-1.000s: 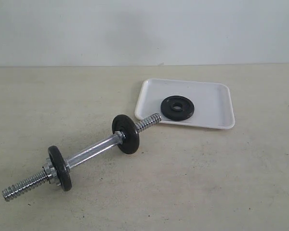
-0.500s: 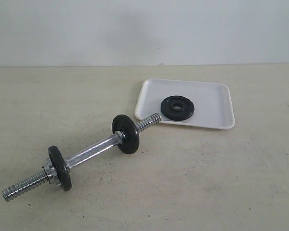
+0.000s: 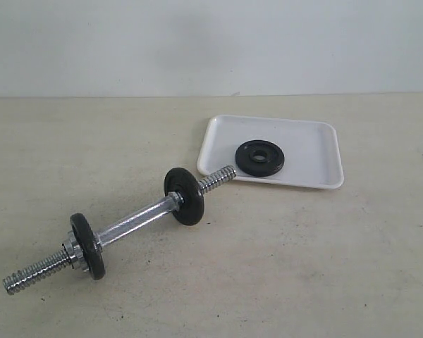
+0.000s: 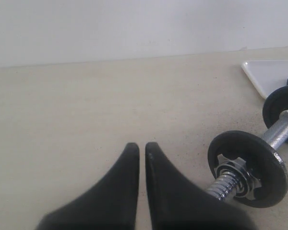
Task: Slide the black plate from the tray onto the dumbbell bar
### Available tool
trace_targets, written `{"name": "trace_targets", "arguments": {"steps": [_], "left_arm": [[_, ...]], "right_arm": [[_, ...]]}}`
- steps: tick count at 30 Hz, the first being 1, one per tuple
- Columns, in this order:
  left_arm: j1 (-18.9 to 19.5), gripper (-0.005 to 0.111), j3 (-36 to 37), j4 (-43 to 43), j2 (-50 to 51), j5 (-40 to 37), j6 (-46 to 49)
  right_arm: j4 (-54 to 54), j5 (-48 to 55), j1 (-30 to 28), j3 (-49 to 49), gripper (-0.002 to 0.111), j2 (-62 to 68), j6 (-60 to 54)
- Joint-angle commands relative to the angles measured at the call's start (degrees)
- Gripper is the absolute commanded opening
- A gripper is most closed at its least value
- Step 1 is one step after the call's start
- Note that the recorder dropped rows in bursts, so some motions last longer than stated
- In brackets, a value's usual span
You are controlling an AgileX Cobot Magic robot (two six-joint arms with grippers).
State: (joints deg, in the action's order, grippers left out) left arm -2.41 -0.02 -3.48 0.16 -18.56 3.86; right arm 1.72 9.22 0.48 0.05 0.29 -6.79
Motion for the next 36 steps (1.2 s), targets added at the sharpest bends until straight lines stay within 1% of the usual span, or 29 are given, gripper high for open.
{"name": "trace_targets", "arguments": {"steps": [1,4,6,18,20,22,24,27,29,30,31,32,35,36], "left_arm": [[0.1,0.004,0.0,0.0,-0.2,0.6,-0.4],[0.1,0.004,0.0,0.0,-0.2,0.6,-0.4],[0.1,0.004,0.0,0.0,-0.2,0.6,-0.4],[0.1,0.004,0.0,0.0,-0.2,0.6,-0.4],[0.1,0.004,0.0,-0.5,-0.2,1.6,-0.4],[0.1,0.004,0.0,-6.2,-0.2,3.7,-1.4],[0.1,0.004,0.0,-15.9,-0.2,6.0,-3.5],[0.1,0.004,0.0,-30.7,-0.2,8.7,-4.2],[0.1,0.004,0.0,-38.8,-0.2,9.6,-4.2],[0.1,0.004,0.0,-40.9,-0.2,9.7,-4.2],[0.1,0.004,0.0,-41.9,-0.2,9.7,-4.2],[0.1,0.004,0.0,-42.2,-0.2,9.7,-4.2],[0.1,0.004,0.0,-42.2,-0.2,10.4,-4.2],[0.1,0.004,0.0,-42.5,-0.2,11.0,-4.3]], "right_arm": [[-0.4,-15.4,0.1,0.0,0.0,-0.3,0.0],[-0.4,-26.2,0.1,0.0,0.0,-0.3,0.1],[-0.4,-29.1,0.1,0.0,0.0,-0.3,0.1],[-0.4,-29.3,0.1,0.0,0.0,-0.3,0.5],[-0.4,-29.3,0.1,0.0,0.0,-0.3,0.5],[-0.4,-29.3,0.1,0.0,0.0,-0.3,0.5],[-0.4,-29.3,0.1,0.0,0.0,-0.3,0.5],[-0.3,-29.3,0.1,0.0,0.0,-0.3,1.7],[0.8,-29.3,0.1,0.0,0.0,-0.3,7.6],[1.3,-29.3,0.1,0.0,0.0,-0.3,12.4],[2.2,-29.3,0.1,0.0,0.0,-0.3,16.7],[3.2,-29.3,0.1,0.0,0.0,-0.3,24.2],[4.0,-29.3,0.1,0.0,0.0,-0.3,40.6],[4.0,-29.5,0.1,0.0,0.0,-0.3,44.6]]}}
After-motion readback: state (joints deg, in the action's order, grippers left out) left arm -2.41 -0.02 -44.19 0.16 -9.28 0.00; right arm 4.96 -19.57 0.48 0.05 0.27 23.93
